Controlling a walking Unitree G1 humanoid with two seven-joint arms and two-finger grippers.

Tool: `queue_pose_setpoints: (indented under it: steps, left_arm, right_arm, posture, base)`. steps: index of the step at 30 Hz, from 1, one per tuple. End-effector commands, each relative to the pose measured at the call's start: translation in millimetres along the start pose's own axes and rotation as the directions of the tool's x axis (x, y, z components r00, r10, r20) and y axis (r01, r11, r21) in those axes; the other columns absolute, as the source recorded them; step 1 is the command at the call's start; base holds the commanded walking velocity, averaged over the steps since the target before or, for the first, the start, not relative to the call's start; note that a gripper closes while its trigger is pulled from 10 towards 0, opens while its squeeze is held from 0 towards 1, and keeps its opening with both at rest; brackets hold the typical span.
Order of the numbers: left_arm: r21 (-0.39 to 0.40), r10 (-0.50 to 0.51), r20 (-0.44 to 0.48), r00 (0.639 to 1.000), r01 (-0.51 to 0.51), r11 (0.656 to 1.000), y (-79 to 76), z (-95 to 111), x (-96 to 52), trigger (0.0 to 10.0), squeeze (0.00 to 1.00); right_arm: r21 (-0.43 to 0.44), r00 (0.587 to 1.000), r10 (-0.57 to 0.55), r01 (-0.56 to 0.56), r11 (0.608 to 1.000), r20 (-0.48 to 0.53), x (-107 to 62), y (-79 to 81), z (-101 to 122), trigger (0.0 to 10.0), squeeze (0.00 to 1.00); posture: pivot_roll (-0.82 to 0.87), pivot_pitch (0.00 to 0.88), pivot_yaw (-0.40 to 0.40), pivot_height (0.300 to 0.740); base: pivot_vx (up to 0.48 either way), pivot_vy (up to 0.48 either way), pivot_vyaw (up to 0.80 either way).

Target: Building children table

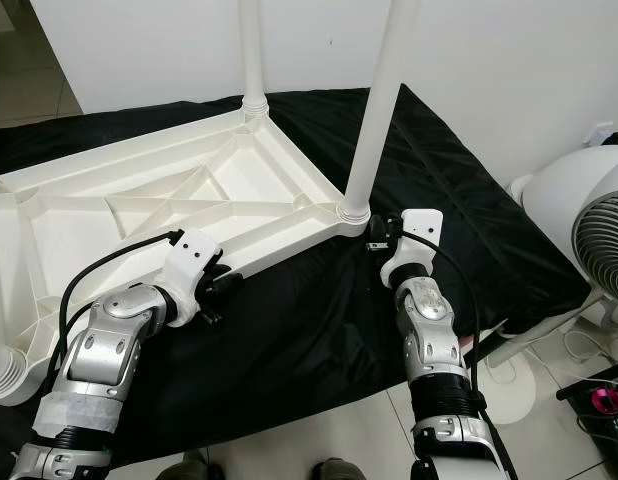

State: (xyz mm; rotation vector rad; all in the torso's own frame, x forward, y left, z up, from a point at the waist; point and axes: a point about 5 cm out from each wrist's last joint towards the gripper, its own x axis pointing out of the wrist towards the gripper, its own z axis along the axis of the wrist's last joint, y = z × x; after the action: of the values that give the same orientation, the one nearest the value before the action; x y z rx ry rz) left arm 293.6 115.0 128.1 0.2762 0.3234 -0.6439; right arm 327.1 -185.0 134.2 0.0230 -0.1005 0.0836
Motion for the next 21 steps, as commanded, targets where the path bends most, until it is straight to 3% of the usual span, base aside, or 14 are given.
queue_pose_setpoints:
  steps: [1, 3, 4, 9, 10, 15, 16, 19, 21]
  left_arm:
    - [0.019, 0.23, -0.018, 0.973, -0.23, 0.973, 5.6, -4.4, 1.0, 3.7, 0.0]
    - [0.03, 0.222, -0.01, 0.975, -0.222, 0.975, 3.6, -3.1, 1.6, 3.7, 0.0]
    - [0.047, 0.207, -0.004, 0.978, -0.207, 0.977, -0.1, -2.0, 3.6, 10.0, 0.0]
    - [0.019, 0.167, 0.016, 0.986, -0.167, 0.986, -7.3, 0.2, 5.8, 10.0, 0.0]
    - [-0.005, 0.133, 0.041, 0.99, -0.133, 0.991, -11.3, 2.8, 4.7, 10.0, 1.0]
    - [0.019, 0.091, 0.092, 0.992, -0.093, 0.996, -16.2, 8.5, 0.9, 10.0, 1.0]
    - [0.055, 0.052, 0.11, 0.993, -0.058, 0.997, -18.4, 8.5, -2.8, 10.0, 0.0]
    - [0.116, -0.033, 0.144, 0.989, 0.016, 0.993, -22.9, 8.0, -12.5, 10.0, 0.0]
    - [0.116, -0.033, 0.144, 0.989, 0.016, 0.993, -22.9, 8.0, -12.5, 10.0, 0.0]
  right_arm:
    - [-0.009, 1.0, -0.011, 0.011, 1.0, 0.006, 0.9, -1.9, 0.6, 10.0, 0.0]
    - [-0.008, 1.0, -0.012, 0.012, 1.0, 0.006, 0.9, -1.9, 0.5, 10.0, 0.0]
    - [-0.009, 1.0, -0.012, 0.012, 1.0, 0.007, 1.0, -1.5, 0.5, 10.0, 0.0]
    - [-0.01, 1.0, -0.013, 0.013, 1.0, 0.008, 1.3, -0.5, 0.6, 10.0, 0.0]
    - [-0.011, 1.0, -0.014, 0.014, 1.0, 0.009, 1.1, -0.2, 0.5, 10.0, 0.0]
    - [-0.012, 1.0, -0.014, 0.015, 1.0, 0.011, 0.3, 0.6, 0.2, 10.0, 0.0]
    - [-0.015, 1.0, -0.015, 0.016, 1.0, 0.011, -0.2, 0.2, -0.1, 10.0, 0.0]
    - [-0.02, 1.0, -0.016, 0.016, 1.0, 0.012, -0.6, 0.0, -0.8, 10.0, 0.0]
    - [-0.02, 1.0, -0.016, 0.016, 1.0, 0.012, -0.6, 0.0, -0.8, 10.0, 0.0]
  posture:
    - [-0.05, 0.03, 0.002, 0.74]
    - [-0.05, 0.035, 0.004, 0.74]
    - [-0.05, 0.035, 0.005, 0.74]
    - [-0.05, 0.035, 0.005, 0.74]
    - [-0.05, 0.035, 0.008, 0.74]
    - [-0.05, 0.035, 0.01, 0.74]
    - [-0.05, 0.034, 0.011, 0.74]
    - [-0.05, 0.033, 0.01, 0.74]
    - [-0.05, 0.033, 0.01, 0.74]
  base:
    - [0.0, 0.0, 0.0]
    - [0.0, 0.0, 0.0]
    - [0.0, 0.0, 0.0]
    - [0.0, 0.0, 0.0]
    - [0.0, 0.0, 0.0]
    - [0.0, 0.0, 0.0]
    - [0.0, 0.0, 0.0]
    - [0.0, 0.0, 0.0]
    - [0.0, 0.0, 0.0]
